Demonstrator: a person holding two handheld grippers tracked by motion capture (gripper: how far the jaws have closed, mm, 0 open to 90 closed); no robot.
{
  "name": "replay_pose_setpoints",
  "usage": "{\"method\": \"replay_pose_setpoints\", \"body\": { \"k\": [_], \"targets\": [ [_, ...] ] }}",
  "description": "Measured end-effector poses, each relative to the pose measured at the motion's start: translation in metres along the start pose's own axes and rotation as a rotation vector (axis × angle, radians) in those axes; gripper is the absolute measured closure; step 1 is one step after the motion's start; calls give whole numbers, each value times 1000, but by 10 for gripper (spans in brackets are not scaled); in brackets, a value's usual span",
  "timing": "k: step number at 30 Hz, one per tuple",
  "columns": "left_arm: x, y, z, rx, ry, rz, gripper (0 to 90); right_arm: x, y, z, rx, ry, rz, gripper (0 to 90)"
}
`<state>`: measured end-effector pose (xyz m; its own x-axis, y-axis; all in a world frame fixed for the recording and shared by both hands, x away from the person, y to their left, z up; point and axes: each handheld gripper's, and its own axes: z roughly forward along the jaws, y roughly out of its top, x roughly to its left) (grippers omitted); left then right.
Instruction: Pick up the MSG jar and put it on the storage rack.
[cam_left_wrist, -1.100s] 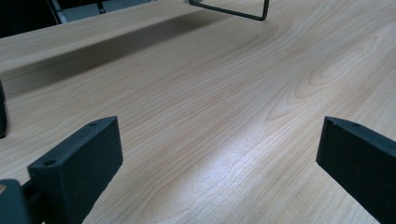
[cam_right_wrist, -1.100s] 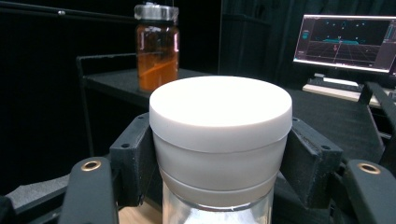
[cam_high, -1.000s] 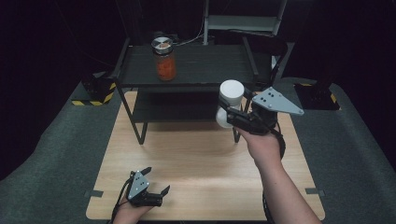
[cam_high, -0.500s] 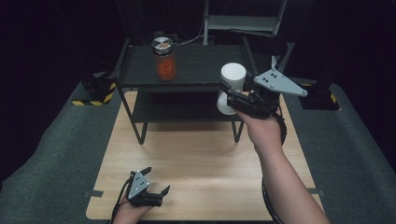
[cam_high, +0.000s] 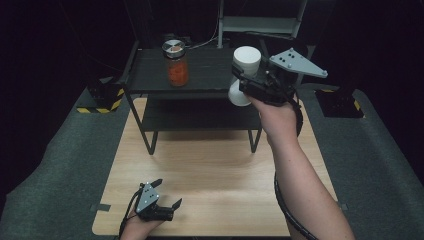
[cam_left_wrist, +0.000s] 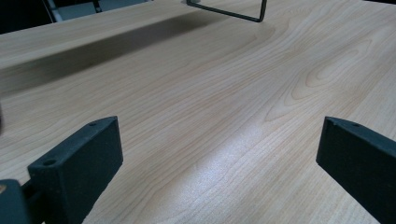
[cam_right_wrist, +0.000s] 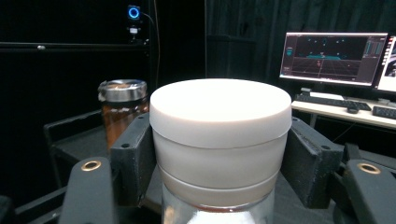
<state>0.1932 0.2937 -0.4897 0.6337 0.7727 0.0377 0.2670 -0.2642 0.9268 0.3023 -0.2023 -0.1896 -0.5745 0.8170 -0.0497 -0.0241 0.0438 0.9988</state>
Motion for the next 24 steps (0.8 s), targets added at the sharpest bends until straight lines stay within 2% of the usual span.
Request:
{"method": "replay_pose_setpoints", "body": {
  "k": [3,13,24],
  "targets": [
    [-1,0,0,2,1,10,6,0,6,5,2,-8,-2,342],
    [1,-1,0,-3,-4,2,6,0,22,30,9,-35,-9,342],
    [2,-1,-1,-7,-10,-7,6,-4,21,58,41,-43,-4,342]
  ]
}}
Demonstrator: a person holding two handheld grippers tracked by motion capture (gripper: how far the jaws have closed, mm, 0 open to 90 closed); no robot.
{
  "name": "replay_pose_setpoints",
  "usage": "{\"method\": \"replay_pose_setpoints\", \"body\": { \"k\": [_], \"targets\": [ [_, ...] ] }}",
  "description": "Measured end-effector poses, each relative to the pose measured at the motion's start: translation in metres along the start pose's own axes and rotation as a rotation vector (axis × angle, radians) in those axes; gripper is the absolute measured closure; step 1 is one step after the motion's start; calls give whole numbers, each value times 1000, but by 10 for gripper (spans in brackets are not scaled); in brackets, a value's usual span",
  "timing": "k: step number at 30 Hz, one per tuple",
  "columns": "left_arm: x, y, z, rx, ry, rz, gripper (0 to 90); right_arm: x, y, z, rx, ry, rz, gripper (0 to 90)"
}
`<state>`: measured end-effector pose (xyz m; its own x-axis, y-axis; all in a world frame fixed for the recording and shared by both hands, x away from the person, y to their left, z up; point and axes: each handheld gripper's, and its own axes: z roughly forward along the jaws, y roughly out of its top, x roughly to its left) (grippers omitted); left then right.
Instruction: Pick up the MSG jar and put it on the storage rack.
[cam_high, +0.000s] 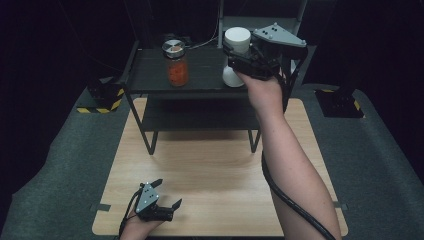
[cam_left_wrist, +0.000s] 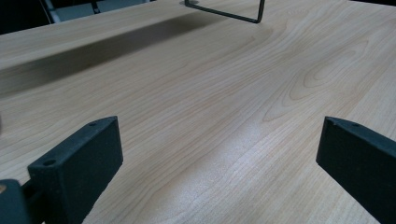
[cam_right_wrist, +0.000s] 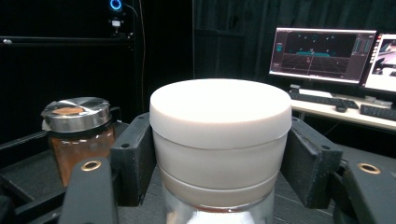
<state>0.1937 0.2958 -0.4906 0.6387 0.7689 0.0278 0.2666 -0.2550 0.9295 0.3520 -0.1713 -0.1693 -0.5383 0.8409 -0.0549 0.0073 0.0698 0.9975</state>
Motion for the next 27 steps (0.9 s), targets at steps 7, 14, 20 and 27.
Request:
{"method": "replay_pose_setpoints", "body": {
  "k": [7,14,20,27],
  "targets": [
    [0,0,0,0,-3,2,6,0,1,17,18,-18,0,342],
    [1,0,0,-2,-4,-2,6,1,6,31,33,-27,5,342],
    [3,-1,0,-8,-10,-17,6,1,9,37,38,-22,15,342],
    [3,-1,0,-5,-11,-11,6,2,7,39,55,-18,7,342]
  ]
}}
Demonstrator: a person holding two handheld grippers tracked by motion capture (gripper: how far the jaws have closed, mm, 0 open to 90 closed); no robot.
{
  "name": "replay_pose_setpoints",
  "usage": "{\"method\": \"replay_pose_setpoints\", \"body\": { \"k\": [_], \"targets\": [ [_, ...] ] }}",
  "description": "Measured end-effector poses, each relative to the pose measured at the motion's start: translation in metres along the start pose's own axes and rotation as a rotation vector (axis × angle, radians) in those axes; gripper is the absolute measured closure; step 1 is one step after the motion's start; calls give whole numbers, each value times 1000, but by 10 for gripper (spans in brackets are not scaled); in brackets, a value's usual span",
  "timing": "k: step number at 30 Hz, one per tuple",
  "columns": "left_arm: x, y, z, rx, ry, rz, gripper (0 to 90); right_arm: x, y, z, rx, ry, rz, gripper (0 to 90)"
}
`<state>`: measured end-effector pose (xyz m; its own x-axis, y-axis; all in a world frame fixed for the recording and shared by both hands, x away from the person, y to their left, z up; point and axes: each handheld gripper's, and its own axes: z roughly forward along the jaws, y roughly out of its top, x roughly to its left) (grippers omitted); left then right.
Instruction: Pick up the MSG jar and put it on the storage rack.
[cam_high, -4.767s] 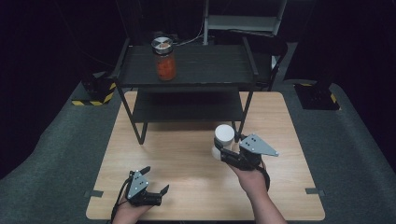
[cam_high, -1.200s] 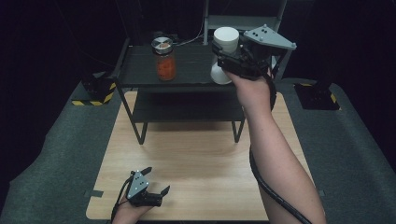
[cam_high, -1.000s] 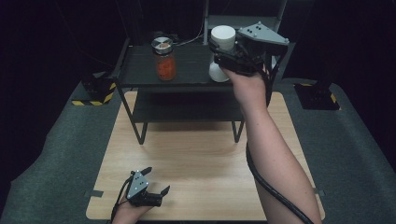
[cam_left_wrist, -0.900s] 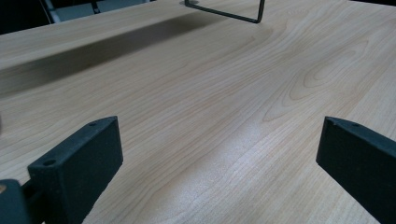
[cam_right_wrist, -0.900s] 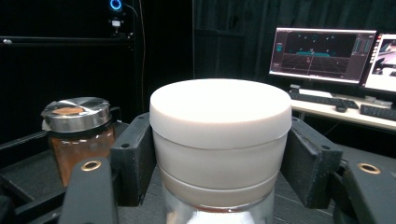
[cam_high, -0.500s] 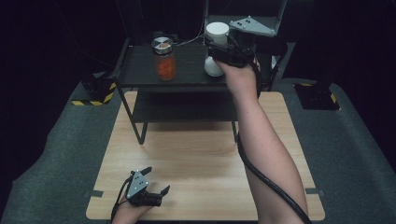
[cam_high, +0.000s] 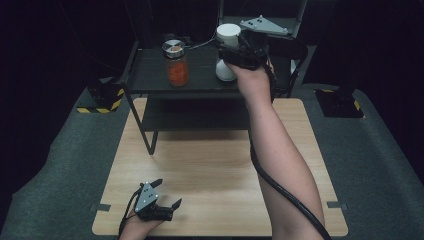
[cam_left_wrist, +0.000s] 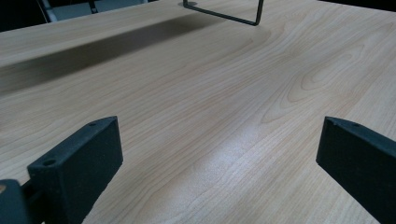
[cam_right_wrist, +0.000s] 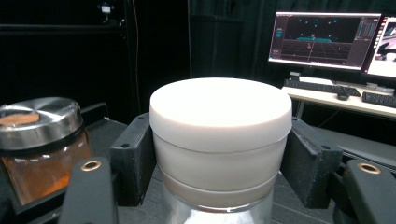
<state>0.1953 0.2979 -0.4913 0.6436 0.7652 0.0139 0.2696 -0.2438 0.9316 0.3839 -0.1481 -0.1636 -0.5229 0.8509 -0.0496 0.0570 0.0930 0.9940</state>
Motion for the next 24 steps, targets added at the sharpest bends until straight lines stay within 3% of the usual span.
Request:
{"method": "replay_pose_setpoints", "body": {
  "k": [9,20,24],
  "targets": [
    [-1,1,0,4,2,9,6,-3,-6,0,-13,3,40,339],
    [-1,1,0,5,1,18,6,-5,-9,0,-24,11,40,335],
    [-1,1,0,5,1,18,6,-8,-8,0,-12,25,48,293]
  ]
}}
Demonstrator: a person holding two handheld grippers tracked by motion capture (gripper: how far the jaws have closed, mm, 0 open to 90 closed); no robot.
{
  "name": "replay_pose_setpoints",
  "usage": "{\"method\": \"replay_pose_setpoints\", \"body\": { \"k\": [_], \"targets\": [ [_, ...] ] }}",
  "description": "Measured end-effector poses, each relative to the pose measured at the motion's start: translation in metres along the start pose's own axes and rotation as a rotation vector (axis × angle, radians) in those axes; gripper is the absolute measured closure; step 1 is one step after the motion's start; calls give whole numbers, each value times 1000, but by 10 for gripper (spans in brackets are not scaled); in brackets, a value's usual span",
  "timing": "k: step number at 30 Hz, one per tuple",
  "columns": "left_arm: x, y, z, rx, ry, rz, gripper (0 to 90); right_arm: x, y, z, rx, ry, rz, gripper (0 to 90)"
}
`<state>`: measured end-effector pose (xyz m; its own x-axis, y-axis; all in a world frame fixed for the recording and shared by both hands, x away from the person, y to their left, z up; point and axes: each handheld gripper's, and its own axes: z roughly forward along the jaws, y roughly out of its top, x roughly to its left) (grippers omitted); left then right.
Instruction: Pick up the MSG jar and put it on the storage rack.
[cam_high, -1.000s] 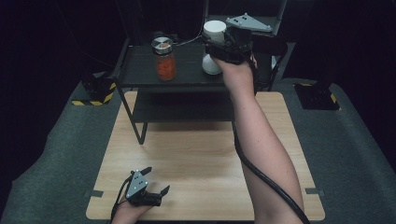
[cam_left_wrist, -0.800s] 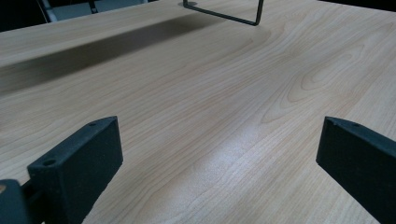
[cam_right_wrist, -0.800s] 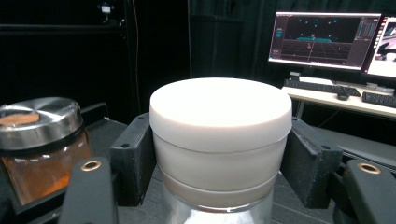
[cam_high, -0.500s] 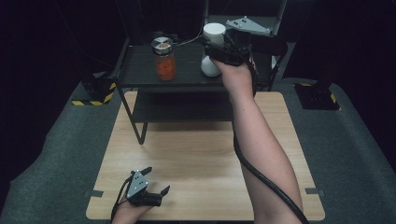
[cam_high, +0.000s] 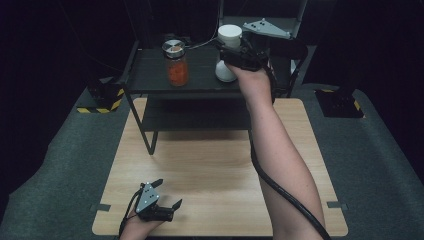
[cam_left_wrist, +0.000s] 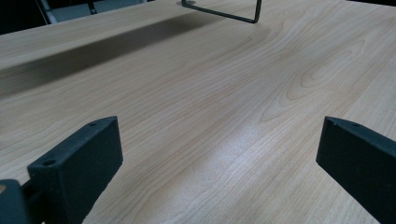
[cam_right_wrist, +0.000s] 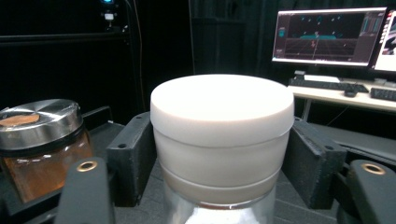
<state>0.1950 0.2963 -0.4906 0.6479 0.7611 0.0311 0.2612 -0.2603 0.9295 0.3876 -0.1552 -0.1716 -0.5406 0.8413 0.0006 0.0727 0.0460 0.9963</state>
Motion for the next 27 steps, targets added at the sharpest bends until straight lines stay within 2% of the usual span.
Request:
{"method": "replay_pose_setpoints", "body": {
  "k": [7,13,20,27],
  "targets": [
    [0,0,0,0,-1,2,6,3,-2,-2,-2,-2,-13,172],
    [-1,0,0,-2,3,4,6,5,-4,-8,-6,-12,-14,8],
    [-3,0,-1,1,11,7,6,7,-7,-21,-29,-17,-24,1],
    [-3,-1,-2,-6,14,2,6,6,-17,-36,-36,8,-24,1]
  ]
}}
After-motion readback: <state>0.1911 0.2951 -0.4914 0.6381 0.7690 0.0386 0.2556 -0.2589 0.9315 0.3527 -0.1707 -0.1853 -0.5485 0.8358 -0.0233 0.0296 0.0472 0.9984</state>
